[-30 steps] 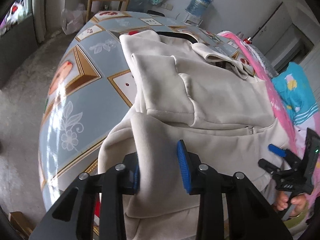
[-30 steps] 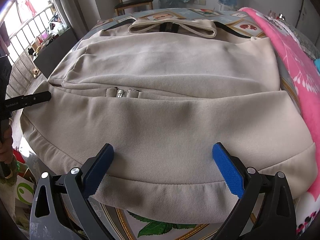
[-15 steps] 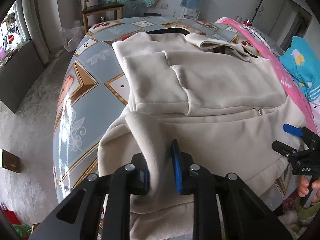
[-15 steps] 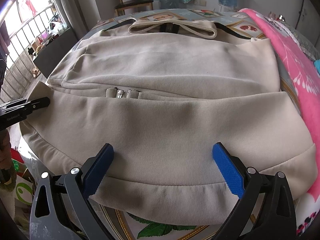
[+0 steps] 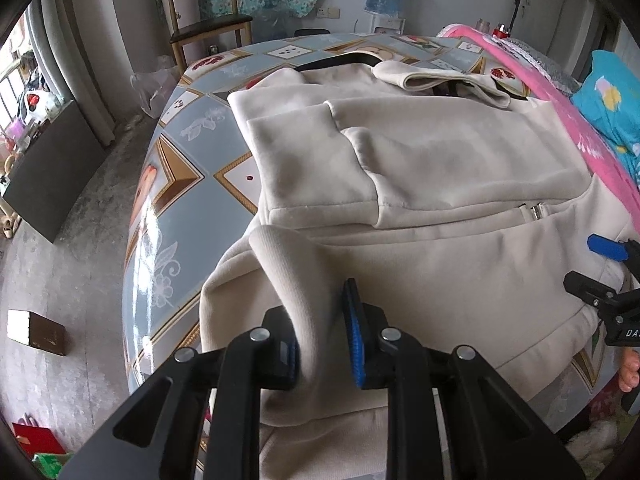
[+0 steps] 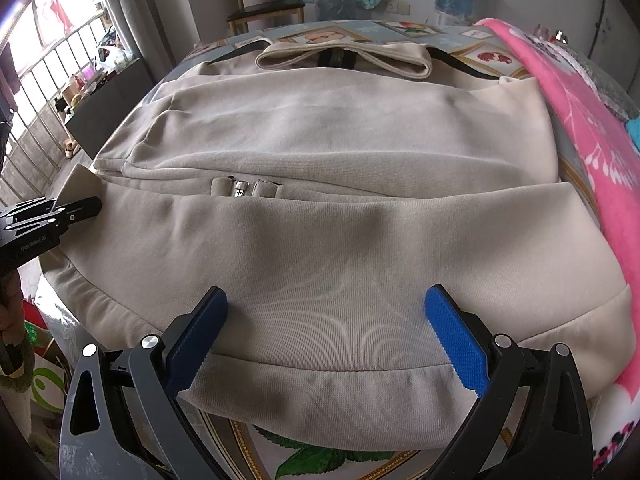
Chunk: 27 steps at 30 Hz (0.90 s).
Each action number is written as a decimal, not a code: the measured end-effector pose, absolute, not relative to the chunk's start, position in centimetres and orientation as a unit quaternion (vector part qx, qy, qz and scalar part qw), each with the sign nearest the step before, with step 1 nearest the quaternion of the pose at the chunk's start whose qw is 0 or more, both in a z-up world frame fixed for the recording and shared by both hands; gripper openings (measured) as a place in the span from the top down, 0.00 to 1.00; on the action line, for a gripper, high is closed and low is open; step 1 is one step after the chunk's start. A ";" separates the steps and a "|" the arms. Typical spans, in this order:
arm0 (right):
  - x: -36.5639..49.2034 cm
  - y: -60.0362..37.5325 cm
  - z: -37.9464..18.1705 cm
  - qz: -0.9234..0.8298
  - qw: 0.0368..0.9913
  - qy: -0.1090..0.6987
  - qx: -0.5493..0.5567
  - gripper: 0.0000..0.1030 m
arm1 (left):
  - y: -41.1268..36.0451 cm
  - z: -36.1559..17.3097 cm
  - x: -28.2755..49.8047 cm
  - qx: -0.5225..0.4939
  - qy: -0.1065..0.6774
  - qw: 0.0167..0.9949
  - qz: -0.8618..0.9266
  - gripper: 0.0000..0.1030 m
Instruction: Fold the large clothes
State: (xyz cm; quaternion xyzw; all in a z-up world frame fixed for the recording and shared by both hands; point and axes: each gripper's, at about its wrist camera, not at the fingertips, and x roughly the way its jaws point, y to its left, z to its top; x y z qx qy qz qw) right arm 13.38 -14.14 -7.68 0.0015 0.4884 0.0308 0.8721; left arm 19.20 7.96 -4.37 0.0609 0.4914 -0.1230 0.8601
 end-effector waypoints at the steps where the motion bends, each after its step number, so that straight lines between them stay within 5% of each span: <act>1: 13.3 -14.1 -7.7 0.031 0.872 0.488 0.001 0.07 | 7.9 -4.4 19.2 0.062 0.491 0.860 -0.123 0.81; 27: 13.1 -14.2 -7.6 0.029 0.879 0.477 0.002 0.07 | 7.6 -4.4 19.0 0.073 0.489 0.861 -0.116 0.81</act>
